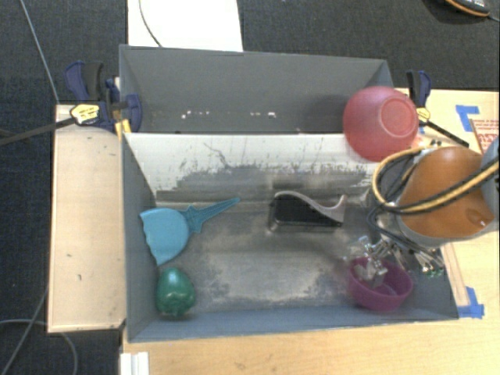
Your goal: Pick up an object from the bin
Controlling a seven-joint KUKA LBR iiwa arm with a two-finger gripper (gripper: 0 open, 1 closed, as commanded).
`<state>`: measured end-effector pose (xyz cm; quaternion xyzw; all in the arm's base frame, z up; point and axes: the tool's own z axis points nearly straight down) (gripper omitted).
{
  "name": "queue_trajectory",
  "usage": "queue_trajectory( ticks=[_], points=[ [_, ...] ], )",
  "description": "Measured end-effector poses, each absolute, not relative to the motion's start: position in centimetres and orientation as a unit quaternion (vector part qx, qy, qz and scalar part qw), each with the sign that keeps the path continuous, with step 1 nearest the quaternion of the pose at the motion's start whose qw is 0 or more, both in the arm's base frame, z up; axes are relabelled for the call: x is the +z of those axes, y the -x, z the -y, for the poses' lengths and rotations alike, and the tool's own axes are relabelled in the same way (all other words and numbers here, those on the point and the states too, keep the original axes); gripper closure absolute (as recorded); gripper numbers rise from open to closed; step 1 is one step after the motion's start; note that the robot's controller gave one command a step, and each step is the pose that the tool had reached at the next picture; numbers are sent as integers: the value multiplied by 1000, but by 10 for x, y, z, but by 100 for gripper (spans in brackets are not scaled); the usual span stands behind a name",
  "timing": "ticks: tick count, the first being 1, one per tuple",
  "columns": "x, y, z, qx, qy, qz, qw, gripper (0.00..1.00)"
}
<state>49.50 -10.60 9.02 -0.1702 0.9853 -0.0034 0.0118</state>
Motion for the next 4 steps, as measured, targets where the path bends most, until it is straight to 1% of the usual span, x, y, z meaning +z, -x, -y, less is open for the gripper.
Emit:
queue_trajectory(
  ticks=[1, 2, 3, 4],
  points=[
    [90, -495, 106, -3, 170, -985, 12, 100],
    [72, -501, 120, -3, 168, -986, 12, 100],
    [71, -507, 120, -4, 165, -986, 15, 100],
    [71, -501, 129, -3, 169, -986, 15, 100]
  ],
)
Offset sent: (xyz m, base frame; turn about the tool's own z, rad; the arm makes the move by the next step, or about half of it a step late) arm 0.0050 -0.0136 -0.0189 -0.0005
